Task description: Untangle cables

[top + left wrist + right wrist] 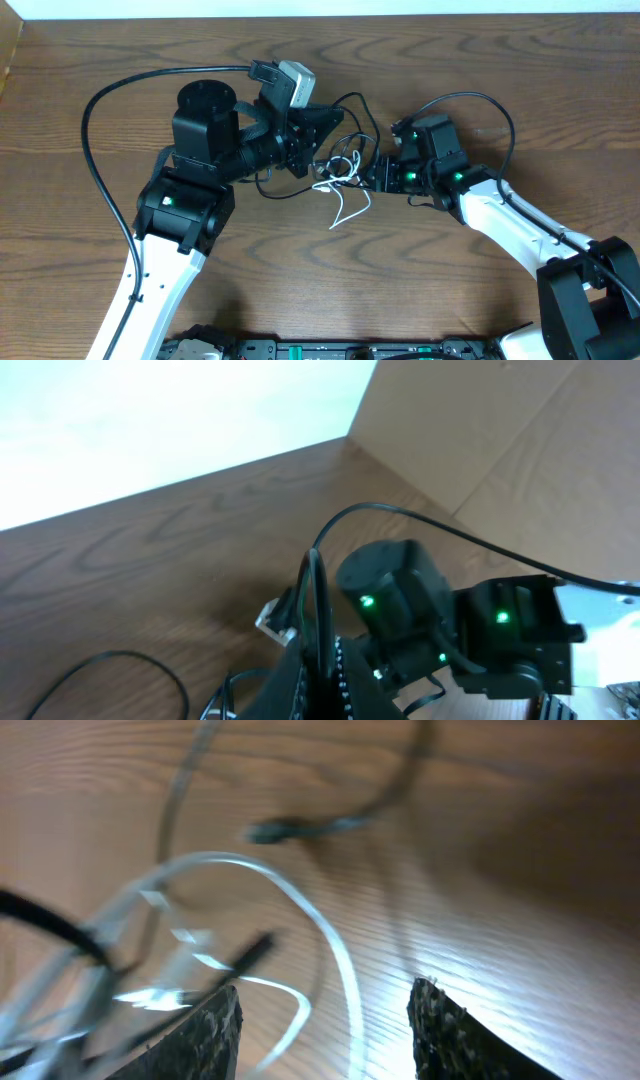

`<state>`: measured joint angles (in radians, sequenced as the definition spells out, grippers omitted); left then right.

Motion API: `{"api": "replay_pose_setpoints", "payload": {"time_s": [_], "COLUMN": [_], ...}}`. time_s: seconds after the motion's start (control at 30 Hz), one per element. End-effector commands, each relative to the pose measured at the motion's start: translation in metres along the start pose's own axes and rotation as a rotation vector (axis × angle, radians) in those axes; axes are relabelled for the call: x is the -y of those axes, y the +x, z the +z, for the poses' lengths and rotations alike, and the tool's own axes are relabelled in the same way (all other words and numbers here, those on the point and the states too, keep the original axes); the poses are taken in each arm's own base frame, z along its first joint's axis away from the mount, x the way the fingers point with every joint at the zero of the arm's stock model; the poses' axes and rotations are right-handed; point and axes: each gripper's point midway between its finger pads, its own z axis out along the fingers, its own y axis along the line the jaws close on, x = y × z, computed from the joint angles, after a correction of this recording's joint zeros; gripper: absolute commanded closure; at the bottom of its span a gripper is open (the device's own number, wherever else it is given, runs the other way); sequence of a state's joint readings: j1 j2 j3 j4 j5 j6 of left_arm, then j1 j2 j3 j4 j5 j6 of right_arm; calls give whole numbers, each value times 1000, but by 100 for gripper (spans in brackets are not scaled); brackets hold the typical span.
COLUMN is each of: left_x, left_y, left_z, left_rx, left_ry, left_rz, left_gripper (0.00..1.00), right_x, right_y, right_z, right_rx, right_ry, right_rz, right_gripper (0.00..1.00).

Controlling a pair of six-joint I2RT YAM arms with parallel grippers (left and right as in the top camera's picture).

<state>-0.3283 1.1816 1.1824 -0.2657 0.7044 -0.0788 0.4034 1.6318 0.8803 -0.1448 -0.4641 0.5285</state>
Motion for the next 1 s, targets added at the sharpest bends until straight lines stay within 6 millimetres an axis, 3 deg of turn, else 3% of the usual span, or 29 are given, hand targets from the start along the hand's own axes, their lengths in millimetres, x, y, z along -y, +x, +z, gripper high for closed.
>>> {"api": "replay_pose_setpoints", "payload": {"time_s": [0.0, 0.23, 0.73, 0.97], "left_x": [-4, -5, -16, -16], "left_y": [-2, 1, 10, 10], "left_z": [-6, -6, -7, -7], "left_rx": [13, 1, -33, -33], "left_ry": [-43, -48, -105, -105], "left_rz": [-2, 13, 7, 8], "left_gripper": [92, 91, 92, 92], "right_x": [-22, -23, -35, -43], "right_y": [-2, -21, -57, -57], "right_z": [-6, -17, -44, -49], "right_rx": [-7, 61, 166, 164], "right_ry": [-111, -134, -272, -322], "right_rz": [-87, -98, -107, -139], "right_gripper": [47, 42, 41, 39]}}
